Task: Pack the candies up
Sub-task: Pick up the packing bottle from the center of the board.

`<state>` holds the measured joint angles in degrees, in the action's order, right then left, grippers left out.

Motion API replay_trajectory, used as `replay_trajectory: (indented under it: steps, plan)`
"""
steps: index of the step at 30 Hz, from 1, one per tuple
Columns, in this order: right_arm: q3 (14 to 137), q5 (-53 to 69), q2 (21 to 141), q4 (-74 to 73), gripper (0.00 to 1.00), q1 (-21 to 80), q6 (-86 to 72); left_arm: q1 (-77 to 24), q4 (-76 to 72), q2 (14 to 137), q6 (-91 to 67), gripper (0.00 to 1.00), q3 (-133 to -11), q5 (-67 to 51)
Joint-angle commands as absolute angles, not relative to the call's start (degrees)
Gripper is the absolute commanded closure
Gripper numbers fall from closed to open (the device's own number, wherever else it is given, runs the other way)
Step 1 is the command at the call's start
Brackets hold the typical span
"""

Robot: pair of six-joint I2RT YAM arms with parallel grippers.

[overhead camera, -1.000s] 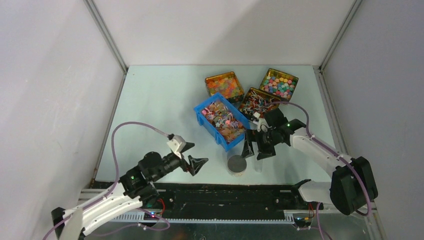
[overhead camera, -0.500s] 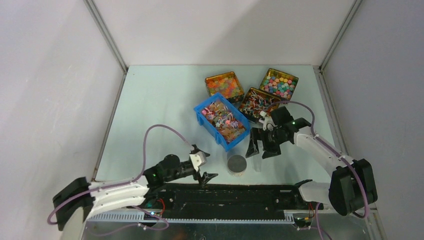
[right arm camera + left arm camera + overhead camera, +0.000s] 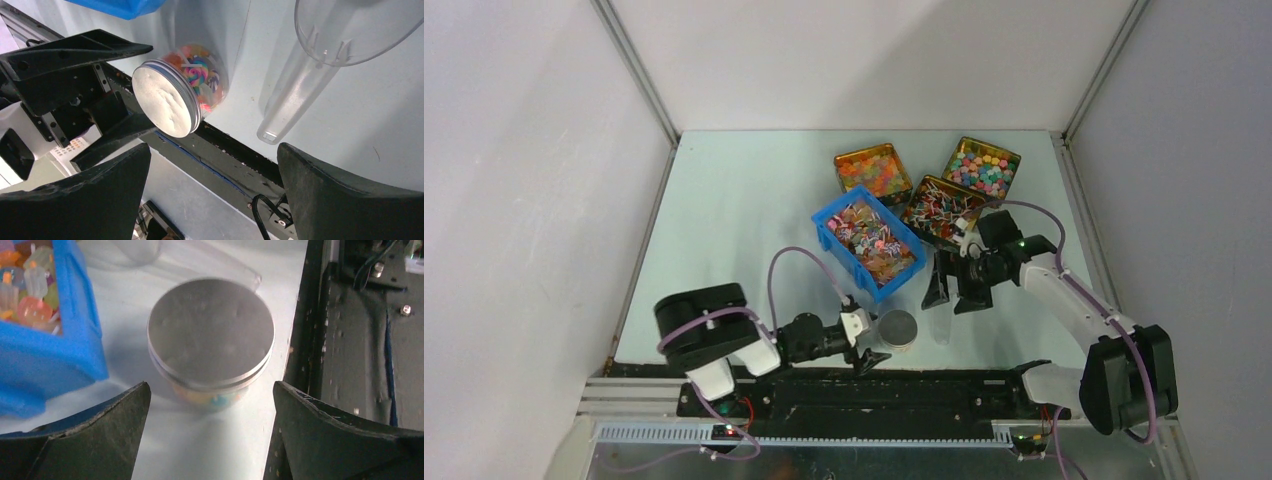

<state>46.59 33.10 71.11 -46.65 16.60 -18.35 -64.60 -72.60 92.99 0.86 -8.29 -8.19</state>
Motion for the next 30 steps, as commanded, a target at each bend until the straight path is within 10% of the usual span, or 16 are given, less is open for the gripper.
replay_trajectory:
  steps: [1, 30]
  plan:
    - [48.25, 34.29, 69.27, -47.38, 0.01, 15.29, -17.13, -66.18, -87.59, 98.93, -1.6, 0.0, -12.8, -6.48]
    - [48.26, 36.28, 70.17, -47.34, 0.0, 12.85, -17.0, -67.06, -86.14, 111.99, -3.53, 0.0, -17.06, -3.79]
